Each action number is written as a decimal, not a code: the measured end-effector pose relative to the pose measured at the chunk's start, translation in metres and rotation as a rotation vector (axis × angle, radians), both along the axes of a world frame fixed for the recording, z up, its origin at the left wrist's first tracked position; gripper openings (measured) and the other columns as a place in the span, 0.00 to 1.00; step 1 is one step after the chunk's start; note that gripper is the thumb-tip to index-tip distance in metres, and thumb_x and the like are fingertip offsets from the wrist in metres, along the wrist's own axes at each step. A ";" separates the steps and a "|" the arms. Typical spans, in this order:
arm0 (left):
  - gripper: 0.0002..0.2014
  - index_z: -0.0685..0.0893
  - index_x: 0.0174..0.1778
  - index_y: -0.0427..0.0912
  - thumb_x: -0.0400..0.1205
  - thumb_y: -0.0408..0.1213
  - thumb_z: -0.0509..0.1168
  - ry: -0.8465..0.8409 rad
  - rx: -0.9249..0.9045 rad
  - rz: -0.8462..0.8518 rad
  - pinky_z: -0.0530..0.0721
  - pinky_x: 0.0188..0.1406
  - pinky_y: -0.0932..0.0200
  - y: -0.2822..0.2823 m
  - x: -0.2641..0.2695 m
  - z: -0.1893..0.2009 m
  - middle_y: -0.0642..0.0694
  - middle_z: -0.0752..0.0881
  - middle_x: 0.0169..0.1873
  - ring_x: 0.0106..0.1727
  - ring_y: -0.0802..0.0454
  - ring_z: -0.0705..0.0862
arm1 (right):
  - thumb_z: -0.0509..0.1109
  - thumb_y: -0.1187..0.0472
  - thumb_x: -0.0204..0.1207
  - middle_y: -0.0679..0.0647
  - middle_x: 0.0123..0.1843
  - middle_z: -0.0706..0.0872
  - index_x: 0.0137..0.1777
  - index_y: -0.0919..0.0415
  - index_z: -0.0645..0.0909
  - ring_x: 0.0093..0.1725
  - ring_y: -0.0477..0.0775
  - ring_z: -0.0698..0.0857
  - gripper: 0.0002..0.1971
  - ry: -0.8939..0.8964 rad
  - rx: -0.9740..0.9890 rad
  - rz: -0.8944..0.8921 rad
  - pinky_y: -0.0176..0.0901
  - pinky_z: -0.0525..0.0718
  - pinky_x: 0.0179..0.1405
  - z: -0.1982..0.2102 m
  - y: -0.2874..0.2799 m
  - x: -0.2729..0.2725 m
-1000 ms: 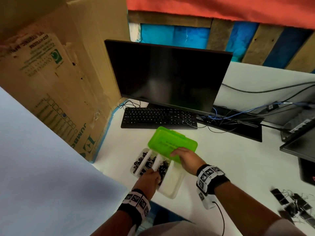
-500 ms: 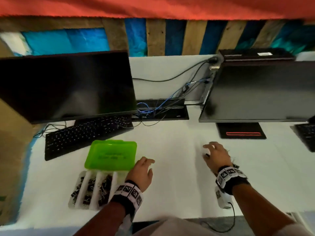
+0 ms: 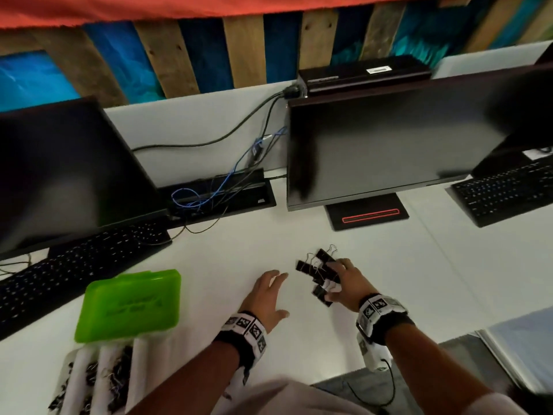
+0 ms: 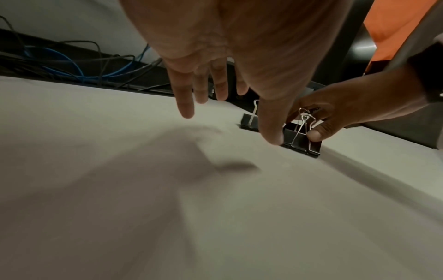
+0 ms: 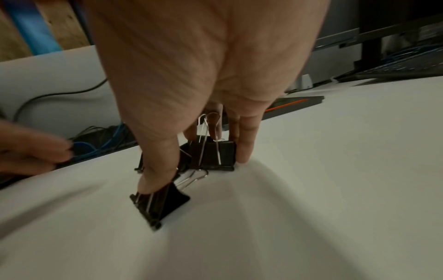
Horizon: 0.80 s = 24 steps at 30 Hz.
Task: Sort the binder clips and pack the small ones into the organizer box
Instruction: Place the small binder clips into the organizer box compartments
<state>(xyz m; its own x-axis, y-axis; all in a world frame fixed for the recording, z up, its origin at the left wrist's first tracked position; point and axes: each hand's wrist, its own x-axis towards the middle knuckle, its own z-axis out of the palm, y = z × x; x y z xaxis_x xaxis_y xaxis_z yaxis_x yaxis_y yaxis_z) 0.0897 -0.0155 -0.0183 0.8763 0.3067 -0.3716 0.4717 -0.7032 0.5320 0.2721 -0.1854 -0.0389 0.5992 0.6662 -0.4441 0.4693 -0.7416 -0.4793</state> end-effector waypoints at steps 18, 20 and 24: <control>0.37 0.42 0.78 0.66 0.82 0.41 0.60 0.130 0.327 -0.304 0.76 0.61 0.40 -0.004 0.100 0.000 0.52 0.47 0.82 0.73 0.43 0.64 | 0.61 0.65 0.75 0.52 0.56 0.81 0.56 0.50 0.82 0.56 0.58 0.82 0.15 -0.105 0.035 0.171 0.49 0.82 0.51 0.023 -0.014 0.006; 0.35 0.44 0.78 0.64 0.83 0.39 0.57 0.138 0.367 -0.392 0.78 0.58 0.39 -0.009 0.104 0.001 0.49 0.52 0.81 0.70 0.40 0.68 | 0.61 0.66 0.75 0.52 0.55 0.83 0.55 0.52 0.85 0.55 0.58 0.84 0.15 -0.105 0.035 0.173 0.46 0.81 0.55 0.022 -0.015 0.012; 0.33 0.50 0.78 0.64 0.83 0.34 0.57 0.156 0.298 -0.450 0.83 0.51 0.41 -0.015 0.104 0.000 0.48 0.63 0.73 0.60 0.40 0.76 | 0.61 0.66 0.76 0.52 0.54 0.85 0.53 0.52 0.85 0.54 0.57 0.84 0.14 -0.103 0.036 0.147 0.45 0.80 0.55 0.024 -0.016 0.019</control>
